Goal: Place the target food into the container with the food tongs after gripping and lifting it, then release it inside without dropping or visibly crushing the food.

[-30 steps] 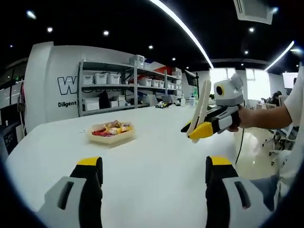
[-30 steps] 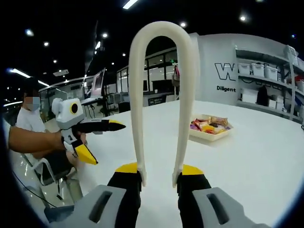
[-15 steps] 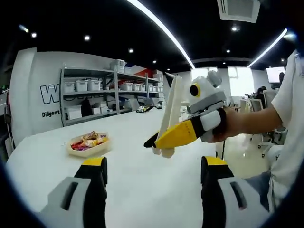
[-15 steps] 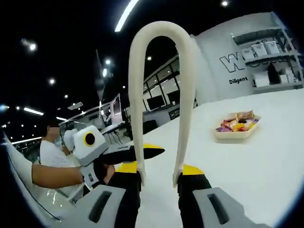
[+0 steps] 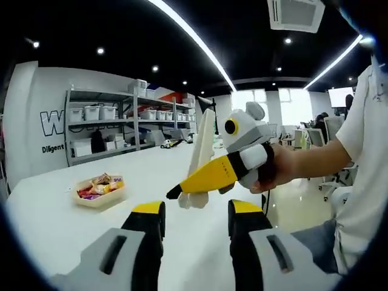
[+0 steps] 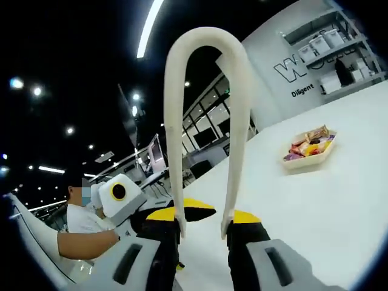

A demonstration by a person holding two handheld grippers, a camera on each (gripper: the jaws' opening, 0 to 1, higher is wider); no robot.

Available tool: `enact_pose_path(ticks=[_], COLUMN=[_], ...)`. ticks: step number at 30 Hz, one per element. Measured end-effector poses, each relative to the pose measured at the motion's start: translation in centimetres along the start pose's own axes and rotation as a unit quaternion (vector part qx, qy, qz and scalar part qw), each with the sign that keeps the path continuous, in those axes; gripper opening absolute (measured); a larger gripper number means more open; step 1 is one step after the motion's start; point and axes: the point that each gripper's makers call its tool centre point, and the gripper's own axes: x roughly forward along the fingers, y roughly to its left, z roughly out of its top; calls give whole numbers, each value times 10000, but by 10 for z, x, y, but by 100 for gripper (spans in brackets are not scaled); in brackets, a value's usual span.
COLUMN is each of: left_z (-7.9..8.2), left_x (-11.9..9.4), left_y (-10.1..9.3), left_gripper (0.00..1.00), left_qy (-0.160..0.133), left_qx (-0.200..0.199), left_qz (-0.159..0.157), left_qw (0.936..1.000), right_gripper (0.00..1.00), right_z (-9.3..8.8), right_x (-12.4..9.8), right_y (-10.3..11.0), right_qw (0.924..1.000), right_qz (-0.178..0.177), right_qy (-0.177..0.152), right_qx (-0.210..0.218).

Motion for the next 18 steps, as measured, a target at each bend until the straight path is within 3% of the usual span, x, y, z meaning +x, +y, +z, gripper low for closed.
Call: enact_pose_path(ticks=[5,10,15,18], left_z=[4,11,8,10], left_x=[-5,-6,-6,-8], left_y=[-5,-6,-5,-4], left_gripper=[24,20,14,11], left_qy=[-142,-280,-198,-290], left_qx=[-100,-30,-45,192], left_qz=[-167,-166,-196,-180], left_qw=[9997,9995,9996,9992], right_gripper=[25,25,25,26], right_z=[-4,-9,-10,-8], right_x=[1,3,3,3], right_y=[-2,-2,0,1], right_qw=[9999,9999,10000,10000], right_qz=[-50,-30,16,48], right_qy=[82,82,80,36], right_qx=[-89,-49,37,63])
